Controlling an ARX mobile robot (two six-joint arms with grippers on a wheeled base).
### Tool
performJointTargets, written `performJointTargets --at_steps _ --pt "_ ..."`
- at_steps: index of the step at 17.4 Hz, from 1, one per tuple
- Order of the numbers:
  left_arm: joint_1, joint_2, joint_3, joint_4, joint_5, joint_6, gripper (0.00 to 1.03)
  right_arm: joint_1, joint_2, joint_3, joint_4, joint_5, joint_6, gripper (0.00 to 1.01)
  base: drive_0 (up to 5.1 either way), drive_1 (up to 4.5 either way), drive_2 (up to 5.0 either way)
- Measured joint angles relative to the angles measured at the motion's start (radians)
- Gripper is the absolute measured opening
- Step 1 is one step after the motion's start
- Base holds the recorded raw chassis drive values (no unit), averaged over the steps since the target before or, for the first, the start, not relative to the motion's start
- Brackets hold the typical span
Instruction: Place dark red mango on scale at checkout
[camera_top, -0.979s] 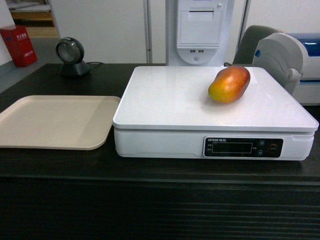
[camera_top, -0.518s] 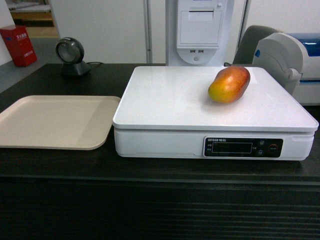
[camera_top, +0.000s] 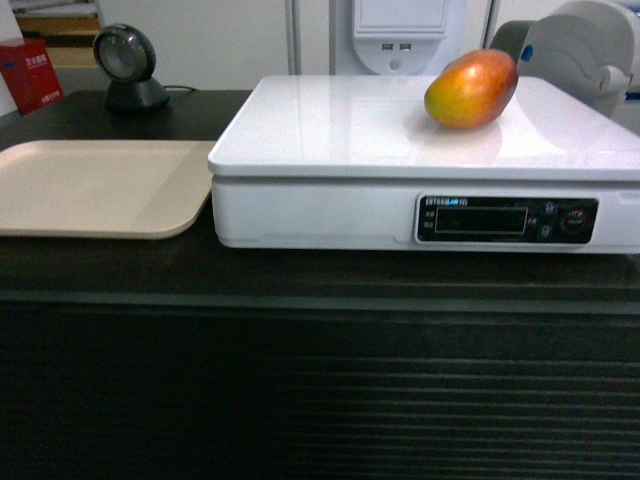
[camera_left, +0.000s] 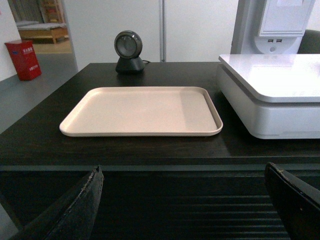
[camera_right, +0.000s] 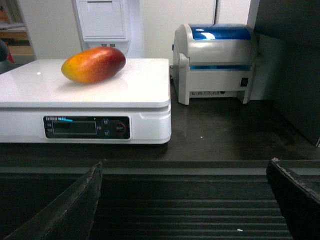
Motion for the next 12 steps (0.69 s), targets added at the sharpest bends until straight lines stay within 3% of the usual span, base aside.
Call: performJointTargets --at_steps 12 --pt "0.0 0.0 0.0 0.0 0.0 0.001 0.98 0.0 0.0 0.0 -0.001 0.0 0.001 0.98 0.0 0.0 0.0"
